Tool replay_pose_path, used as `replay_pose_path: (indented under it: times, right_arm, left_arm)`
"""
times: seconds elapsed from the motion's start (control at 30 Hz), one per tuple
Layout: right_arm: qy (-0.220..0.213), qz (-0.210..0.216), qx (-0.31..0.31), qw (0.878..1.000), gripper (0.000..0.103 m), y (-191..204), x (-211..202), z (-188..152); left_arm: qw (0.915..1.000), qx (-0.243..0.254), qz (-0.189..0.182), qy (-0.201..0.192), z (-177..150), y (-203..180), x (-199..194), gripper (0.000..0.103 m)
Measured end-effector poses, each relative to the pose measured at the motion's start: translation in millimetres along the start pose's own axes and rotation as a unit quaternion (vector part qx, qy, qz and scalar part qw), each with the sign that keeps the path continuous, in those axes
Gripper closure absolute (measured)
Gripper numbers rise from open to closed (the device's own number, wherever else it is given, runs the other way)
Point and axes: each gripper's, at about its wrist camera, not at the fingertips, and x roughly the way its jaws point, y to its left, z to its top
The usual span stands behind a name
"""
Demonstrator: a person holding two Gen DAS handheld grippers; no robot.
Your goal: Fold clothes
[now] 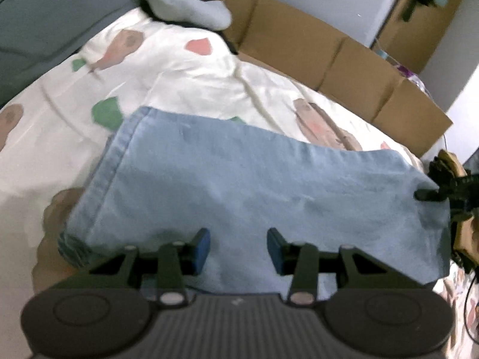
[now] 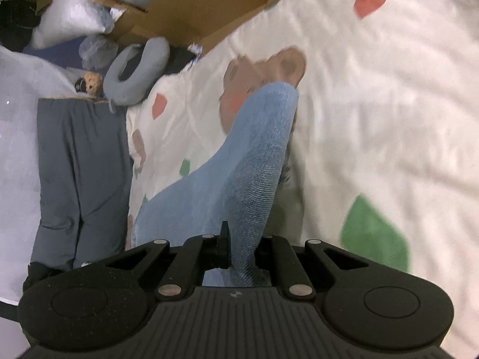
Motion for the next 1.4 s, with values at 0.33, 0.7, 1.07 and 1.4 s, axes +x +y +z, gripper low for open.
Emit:
replay_pose_path:
  times: [0.33,0.7,1.07,1.4]
  right_arm:
    - [-0.029,-0.037,0.011,0.999,0.098,-31,-37,24]
    - [0.032,-0.046,0.04,0.998,0.088,-78,-15,29]
    - [0.058,-0.04,0.016,0.997,0.071,-89,-24,1]
    - [0.069,0.008,0.042,0.997,0.07,-116,-51,-34]
  left_arm:
    - [0.9992,0.023,-0.029,0.013,11,-39,50,0.057]
    - [0.9988,0.048,-0.004,0.012,10,-51,64,0.057]
    - [0.9969,0.075,-0.011,0.02,32,-73,58,0.059]
    - [0.9943,0.067,-0.052,0.064,53,-99,67,0.059]
